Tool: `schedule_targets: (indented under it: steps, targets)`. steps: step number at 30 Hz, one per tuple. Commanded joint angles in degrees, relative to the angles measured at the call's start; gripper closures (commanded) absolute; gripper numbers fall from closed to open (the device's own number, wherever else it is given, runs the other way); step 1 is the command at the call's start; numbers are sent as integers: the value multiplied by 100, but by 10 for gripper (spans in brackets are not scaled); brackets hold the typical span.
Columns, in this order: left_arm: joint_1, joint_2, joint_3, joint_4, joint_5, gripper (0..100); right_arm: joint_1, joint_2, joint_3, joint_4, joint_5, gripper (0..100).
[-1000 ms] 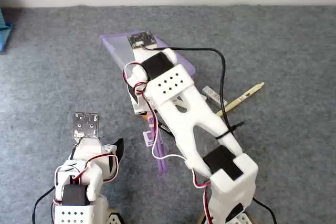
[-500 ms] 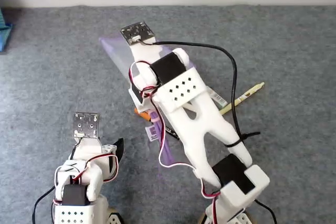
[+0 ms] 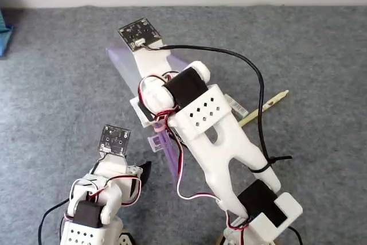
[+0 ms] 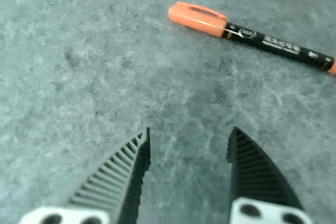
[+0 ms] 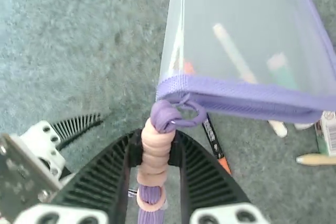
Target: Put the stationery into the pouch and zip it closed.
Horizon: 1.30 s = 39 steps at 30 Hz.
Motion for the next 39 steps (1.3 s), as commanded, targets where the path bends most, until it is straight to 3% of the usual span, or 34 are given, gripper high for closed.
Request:
schedule_targets:
  steps: [1,8,13,19,23,34,39]
  targets:
    - [53,-62,-145,-158,-378,769,-13,-330,-141,-277,79,991]
    - [-756,-62,-154,-1187,-545,769,84,-338,-141,-277,79,991]
    - [-774,-62,-286,-1213,-1029,769,198,-435,-141,-286,44,991]
    - [-1064,-53,-1560,-1204,88,772,251,-725,-114,-215,26,991]
    - [-993,-26,-1895,-1231,695,772,224,-804,-114,-215,-141,991]
    - [-695,-18,-2765,-1213,765,768,242,-936,-132,259,-132,991]
    - [141,-18,-2818,-1240,888,768,22,-1182,-123,277,-123,991]
